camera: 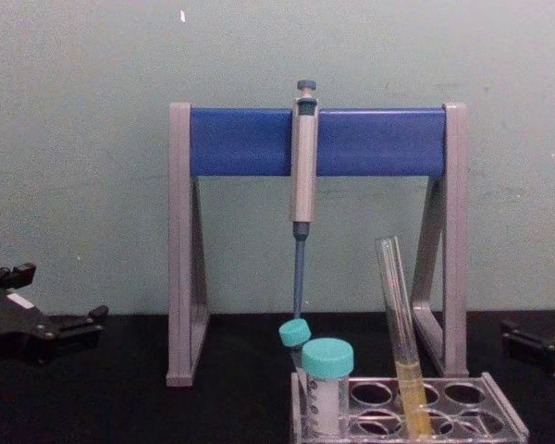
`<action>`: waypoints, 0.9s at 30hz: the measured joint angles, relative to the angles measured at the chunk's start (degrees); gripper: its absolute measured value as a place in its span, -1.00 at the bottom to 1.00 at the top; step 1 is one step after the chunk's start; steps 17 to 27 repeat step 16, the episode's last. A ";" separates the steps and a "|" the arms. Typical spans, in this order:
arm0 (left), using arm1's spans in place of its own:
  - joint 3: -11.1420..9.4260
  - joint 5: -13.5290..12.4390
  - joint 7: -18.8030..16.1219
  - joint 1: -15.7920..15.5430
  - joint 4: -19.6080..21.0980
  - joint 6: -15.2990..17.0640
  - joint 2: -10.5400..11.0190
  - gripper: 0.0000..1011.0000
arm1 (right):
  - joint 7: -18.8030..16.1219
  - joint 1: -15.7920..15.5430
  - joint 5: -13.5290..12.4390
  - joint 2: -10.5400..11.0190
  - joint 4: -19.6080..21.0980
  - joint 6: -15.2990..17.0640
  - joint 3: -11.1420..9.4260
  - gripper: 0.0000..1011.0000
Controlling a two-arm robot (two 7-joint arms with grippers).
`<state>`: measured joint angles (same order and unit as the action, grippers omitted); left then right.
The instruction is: Pick up the test tube from the test tube rack, shake it, then place it back into the test tube rack.
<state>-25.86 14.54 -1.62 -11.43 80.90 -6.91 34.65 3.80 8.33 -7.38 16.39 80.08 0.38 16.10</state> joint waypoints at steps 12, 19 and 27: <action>0.00 0.00 0.00 0.00 0.00 0.00 0.00 0.98 | 0.00 0.00 0.00 0.00 0.00 0.00 0.00 0.98; 0.00 0.00 0.00 0.00 0.00 0.00 0.00 0.98 | 0.00 0.00 0.00 0.00 0.00 0.00 0.00 0.98; 0.00 0.00 0.00 0.00 0.00 0.00 0.00 0.98 | 0.00 0.00 0.00 0.00 0.00 0.00 0.00 0.98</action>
